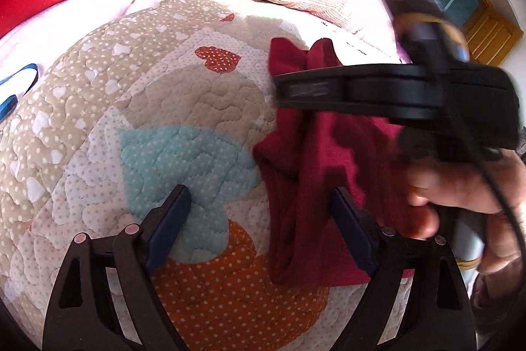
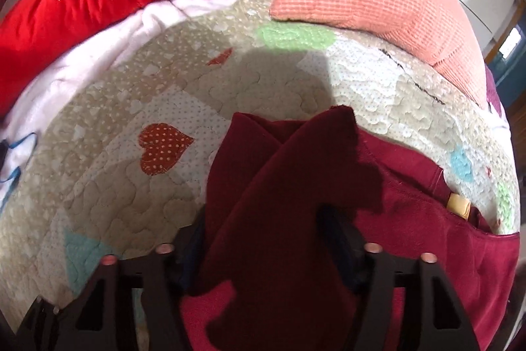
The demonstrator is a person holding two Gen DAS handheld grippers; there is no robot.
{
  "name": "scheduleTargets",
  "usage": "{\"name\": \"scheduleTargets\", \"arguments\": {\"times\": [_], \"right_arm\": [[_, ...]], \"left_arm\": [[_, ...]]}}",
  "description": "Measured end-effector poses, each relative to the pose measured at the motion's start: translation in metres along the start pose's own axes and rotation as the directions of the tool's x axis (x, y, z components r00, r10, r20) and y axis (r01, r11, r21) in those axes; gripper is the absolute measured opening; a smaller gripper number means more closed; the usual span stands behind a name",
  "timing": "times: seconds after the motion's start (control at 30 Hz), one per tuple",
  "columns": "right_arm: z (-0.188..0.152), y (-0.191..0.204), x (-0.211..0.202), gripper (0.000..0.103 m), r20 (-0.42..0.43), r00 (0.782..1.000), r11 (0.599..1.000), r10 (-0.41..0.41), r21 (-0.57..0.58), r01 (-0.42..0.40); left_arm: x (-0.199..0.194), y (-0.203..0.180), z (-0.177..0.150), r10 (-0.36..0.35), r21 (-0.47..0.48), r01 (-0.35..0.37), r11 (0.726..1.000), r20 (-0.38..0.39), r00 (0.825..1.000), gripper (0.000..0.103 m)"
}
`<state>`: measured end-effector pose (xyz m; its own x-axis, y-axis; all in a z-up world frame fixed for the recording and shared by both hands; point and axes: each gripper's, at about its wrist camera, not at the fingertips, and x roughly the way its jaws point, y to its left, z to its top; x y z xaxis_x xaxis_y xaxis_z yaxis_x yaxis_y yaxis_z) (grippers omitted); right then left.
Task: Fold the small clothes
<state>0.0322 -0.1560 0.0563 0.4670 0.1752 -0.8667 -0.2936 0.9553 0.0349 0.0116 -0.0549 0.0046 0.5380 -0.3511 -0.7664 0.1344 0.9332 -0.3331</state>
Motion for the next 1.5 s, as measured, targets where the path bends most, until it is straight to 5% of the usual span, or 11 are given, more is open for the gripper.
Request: {"name": "scheduleTargets", "arguments": {"times": [0.1,0.3,0.33,0.4,0.5,0.6,0.87,1.07,1.2,1.33,1.5], "right_arm": [[0.000,-0.019,-0.022,0.022,0.067,0.993,0.993,0.100,0.058,-0.104],[-0.014,-0.042,-0.058,0.018,0.170,0.970,0.976,0.171,0.106,-0.191],[-0.012,-0.043,-0.061,0.018,0.180,0.968,0.973,0.176,0.115,-0.198],[-0.015,-0.050,-0.070,0.017,0.198,0.962,0.968,0.188,0.131,-0.216],[-0.023,-0.065,-0.086,0.016,0.230,0.955,0.968,0.184,0.128,-0.217],[-0.033,-0.090,-0.112,0.016,0.263,0.948,0.965,0.182,0.138,-0.223],[-0.078,-0.176,-0.171,0.015,0.327,0.942,0.969,0.072,0.199,-0.144],[-0.127,-0.250,-0.164,0.014,0.270,0.961,0.946,-0.054,0.322,-0.037],[-0.158,-0.290,-0.120,0.014,0.176,0.984,0.889,-0.025,0.455,-0.059],[-0.177,-0.310,-0.134,0.037,0.224,0.973,0.847,-0.051,0.526,-0.077],[-0.178,-0.306,-0.178,0.039,0.324,0.943,0.853,-0.080,0.511,-0.103]], "left_arm": [[0.002,0.000,0.000,-0.008,-0.012,0.009,1.000,0.014,1.000,0.093],[0.003,-0.009,0.001,-0.090,0.020,0.089,0.996,0.048,0.995,0.094],[0.003,-0.014,0.000,-0.114,0.046,0.112,0.993,0.047,0.992,0.089],[0.002,-0.027,-0.002,-0.169,0.112,0.163,0.980,0.041,0.985,0.046],[-0.008,-0.045,-0.003,-0.211,0.168,0.200,0.965,0.056,0.976,0.026],[-0.019,-0.065,-0.001,-0.278,0.176,0.266,0.948,0.045,0.960,0.023],[-0.032,-0.179,-0.012,-0.359,0.378,0.341,0.861,-0.024,0.933,0.021],[0.012,-0.258,-0.037,-0.345,0.463,0.371,0.805,-0.144,0.927,0.021],[0.051,-0.272,-0.053,-0.273,0.464,0.340,0.818,-0.207,0.939,0.021],[0.041,-0.264,-0.049,-0.276,0.457,0.372,0.808,-0.265,0.924,0.024],[-0.003,-0.231,-0.032,-0.287,0.468,0.342,0.815,-0.188,0.939,0.055]]}}
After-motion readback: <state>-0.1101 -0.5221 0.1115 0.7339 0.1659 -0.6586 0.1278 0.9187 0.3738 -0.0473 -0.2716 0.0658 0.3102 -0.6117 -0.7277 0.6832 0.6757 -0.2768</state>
